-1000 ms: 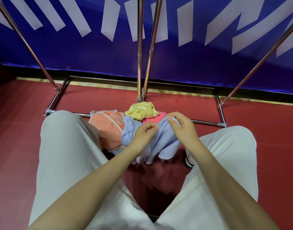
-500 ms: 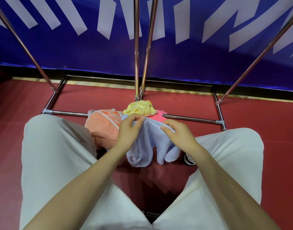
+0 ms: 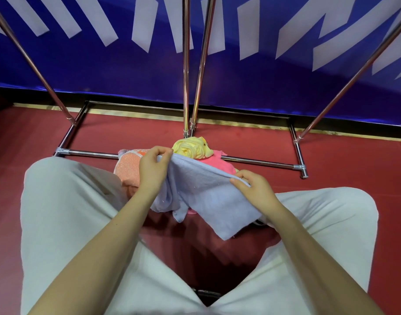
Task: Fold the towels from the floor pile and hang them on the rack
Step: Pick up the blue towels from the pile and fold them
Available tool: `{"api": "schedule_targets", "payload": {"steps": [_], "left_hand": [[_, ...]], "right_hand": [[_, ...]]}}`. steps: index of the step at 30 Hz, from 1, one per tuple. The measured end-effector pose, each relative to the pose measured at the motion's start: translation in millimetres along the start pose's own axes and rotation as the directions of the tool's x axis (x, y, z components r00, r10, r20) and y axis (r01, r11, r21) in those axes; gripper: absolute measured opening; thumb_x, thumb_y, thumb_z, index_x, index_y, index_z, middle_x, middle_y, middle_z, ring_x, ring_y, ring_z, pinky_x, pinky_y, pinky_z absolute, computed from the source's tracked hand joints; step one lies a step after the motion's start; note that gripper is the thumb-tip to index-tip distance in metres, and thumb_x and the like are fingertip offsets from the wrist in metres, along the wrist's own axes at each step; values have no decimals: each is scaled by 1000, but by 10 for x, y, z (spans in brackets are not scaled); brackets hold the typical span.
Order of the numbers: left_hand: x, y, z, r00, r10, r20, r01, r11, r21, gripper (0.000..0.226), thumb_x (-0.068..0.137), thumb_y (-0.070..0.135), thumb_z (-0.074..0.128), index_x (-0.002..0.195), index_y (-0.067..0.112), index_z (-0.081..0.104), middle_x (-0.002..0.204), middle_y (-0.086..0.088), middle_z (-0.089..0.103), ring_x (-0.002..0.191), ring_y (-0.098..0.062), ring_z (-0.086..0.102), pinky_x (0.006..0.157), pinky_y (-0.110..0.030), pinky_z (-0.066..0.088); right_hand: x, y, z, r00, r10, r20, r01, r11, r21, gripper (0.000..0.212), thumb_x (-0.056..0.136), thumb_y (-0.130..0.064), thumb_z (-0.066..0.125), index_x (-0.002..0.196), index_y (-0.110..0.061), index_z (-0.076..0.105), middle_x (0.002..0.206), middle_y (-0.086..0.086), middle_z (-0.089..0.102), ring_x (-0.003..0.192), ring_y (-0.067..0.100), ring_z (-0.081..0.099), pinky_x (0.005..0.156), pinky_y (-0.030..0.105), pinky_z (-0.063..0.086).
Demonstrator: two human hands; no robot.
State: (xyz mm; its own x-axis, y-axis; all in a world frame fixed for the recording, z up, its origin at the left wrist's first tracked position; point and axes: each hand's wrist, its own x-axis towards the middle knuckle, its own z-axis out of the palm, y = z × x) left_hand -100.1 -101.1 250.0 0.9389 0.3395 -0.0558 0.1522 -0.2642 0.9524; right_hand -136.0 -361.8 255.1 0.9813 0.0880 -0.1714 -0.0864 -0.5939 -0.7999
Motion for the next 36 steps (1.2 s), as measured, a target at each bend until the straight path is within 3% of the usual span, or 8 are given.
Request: {"api": "schedule_targets", "payload": {"steps": [6,9,13,17,20,23,29,36], "left_hand": [[85,-27,-55,999,22,-50,-16,993,117,10,93,21,59,87,16,64,85,18,62,84,-8,57,81,-33,49],[122,-88,-65,997,17,-69,-4,982,186,10,94,19,56,91,14,64,87,9,61,70,-3,51,66,-16,38],[118,-121,-50,998,-10,-55,22,978,207,10,94,17,57,88,12,63,79,9,59,65,-2,48,59,-2,35],[103,-143,38,979,-203,26,203,979,-5,14,93,18,56,86,9,64,75,1,61,63,-15,51,61,-26,43],[50,-79,102,915,-381,130,402,884,-240,17,95,13,54,79,12,60,60,-2,50,49,-16,41,42,-20,36],[-24,30,179,896,-381,229,438,844,-310,16,96,6,52,83,10,61,67,-7,53,48,-14,43,40,-18,39],[-131,236,316,859,-377,346,489,804,-338,17,97,7,51,82,9,61,56,-1,52,40,-6,45,41,-17,40],[-170,340,405,830,-335,447,491,818,-300,16,98,9,50,84,9,58,55,-2,46,40,-8,42,43,-20,38]], "right_hand": [[22,11,-88,999,39,-21,-38,998,48,21,90,-24,62,75,-11,59,64,-3,46,60,5,39,58,22,31],[21,21,-141,996,88,-19,-82,975,205,8,90,-20,62,87,-13,64,67,0,53,65,9,48,62,27,36],[13,-22,-238,986,154,-68,-113,903,414,10,90,-10,60,99,-9,66,60,-12,51,54,4,43,48,19,34],[5,-77,-271,979,181,-88,-101,820,563,14,91,-12,59,101,-8,68,78,-8,62,66,2,51,53,17,37],[14,-172,-238,984,159,-86,-63,748,661,16,93,-10,56,104,-6,68,81,-7,66,67,-1,57,55,12,42],[27,-300,-175,991,132,-10,-81,661,746,19,94,-7,54,107,1,65,83,-1,69,72,5,63,61,17,48],[105,-482,-29,990,-19,143,-90,696,712,25,87,2,59,106,-13,68,99,5,72,98,15,66,91,26,52],[217,-595,126,998,-24,-64,48,916,398,30,88,3,57,76,-20,71,70,-7,70,71,8,69,70,20,55]]}}
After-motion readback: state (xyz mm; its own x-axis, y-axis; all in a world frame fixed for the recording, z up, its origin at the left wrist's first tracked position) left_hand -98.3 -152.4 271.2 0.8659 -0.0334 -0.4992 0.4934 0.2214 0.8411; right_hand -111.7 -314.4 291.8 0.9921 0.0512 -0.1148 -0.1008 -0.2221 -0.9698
